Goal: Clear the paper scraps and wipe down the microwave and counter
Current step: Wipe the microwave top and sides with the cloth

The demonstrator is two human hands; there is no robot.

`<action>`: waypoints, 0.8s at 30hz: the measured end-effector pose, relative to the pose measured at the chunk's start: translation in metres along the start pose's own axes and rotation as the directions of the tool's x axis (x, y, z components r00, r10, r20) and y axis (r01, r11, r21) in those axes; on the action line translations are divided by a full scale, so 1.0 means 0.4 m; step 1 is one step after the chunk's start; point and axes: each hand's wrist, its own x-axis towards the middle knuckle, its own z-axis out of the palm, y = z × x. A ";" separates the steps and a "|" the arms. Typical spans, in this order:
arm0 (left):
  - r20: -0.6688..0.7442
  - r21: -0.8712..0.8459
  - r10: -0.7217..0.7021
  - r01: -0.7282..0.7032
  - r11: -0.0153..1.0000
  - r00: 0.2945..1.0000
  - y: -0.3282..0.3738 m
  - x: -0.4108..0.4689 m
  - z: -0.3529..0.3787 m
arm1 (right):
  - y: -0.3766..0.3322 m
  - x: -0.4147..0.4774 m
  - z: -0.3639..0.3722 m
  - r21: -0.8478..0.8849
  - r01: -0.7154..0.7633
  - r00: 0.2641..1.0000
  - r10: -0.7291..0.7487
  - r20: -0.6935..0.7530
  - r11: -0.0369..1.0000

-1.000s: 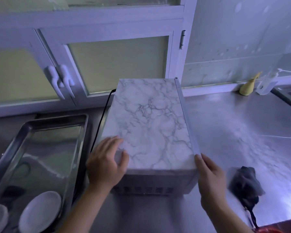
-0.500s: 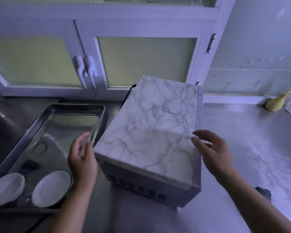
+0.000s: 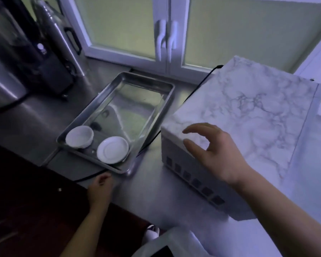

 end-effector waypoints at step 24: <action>0.470 0.764 0.024 -0.421 0.490 0.882 -0.134 0.089 -0.205 | -0.024 -0.015 0.301 0.147 -0.058 0.946 0.007 0.324 0.987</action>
